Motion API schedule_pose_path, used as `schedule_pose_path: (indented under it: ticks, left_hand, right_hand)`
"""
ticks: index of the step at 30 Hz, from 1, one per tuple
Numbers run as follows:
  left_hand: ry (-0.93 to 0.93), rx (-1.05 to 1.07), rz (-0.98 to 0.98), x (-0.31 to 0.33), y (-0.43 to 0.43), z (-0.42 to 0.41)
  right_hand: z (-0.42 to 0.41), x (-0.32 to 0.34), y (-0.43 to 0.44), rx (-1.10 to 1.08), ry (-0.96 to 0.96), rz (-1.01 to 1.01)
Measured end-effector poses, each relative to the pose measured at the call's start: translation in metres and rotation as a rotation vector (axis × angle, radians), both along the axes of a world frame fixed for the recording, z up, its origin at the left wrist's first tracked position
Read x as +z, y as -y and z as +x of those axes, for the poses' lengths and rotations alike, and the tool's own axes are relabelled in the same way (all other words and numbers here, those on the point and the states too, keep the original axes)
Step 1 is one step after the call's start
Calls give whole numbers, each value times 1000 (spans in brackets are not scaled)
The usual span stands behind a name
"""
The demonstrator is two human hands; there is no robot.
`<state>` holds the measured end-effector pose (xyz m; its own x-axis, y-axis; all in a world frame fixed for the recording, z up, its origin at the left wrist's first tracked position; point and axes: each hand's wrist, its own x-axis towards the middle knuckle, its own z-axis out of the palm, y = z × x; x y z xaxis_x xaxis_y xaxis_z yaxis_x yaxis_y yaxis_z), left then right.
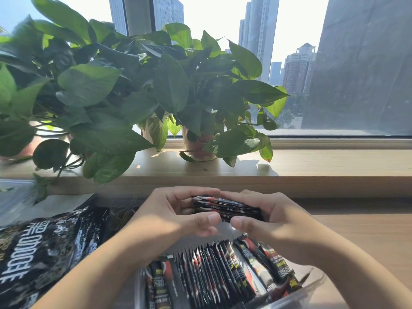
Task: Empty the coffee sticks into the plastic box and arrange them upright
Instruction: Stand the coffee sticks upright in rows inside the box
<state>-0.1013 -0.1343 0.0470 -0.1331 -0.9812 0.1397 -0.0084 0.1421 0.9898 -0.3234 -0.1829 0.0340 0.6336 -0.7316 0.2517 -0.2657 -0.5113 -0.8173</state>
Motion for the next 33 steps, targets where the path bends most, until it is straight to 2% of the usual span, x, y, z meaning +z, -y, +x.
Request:
schedule_pose_path:
  ticks: [6, 14, 24, 27, 29, 31, 33]
  left_hand:
    - [26, 1, 3, -2, 2, 0]
    - [124, -42, -53, -4, 3, -1]
    - [-106, 30, -12, -2, 2, -4]
    - [-124, 54, 21, -2, 3, -4]
    - [-111, 62, 29, -2, 3, -3]
    - [-99, 62, 36, -2, 3, -3]
    - [-99, 58, 49, -2, 3, -3]
  right_hand:
    - [2, 0, -2, 49, 132, 124]
    - [3, -3, 0, 30, 164, 104]
    - [6, -6, 2, -15, 149, 58]
    - [3, -7, 1, 7, 146, 40]
    - [1, -4, -1, -8, 85, -85]
    - [3, -2, -2, -76, -3, -399]
    - [7, -2, -1, -104, -13, -674]
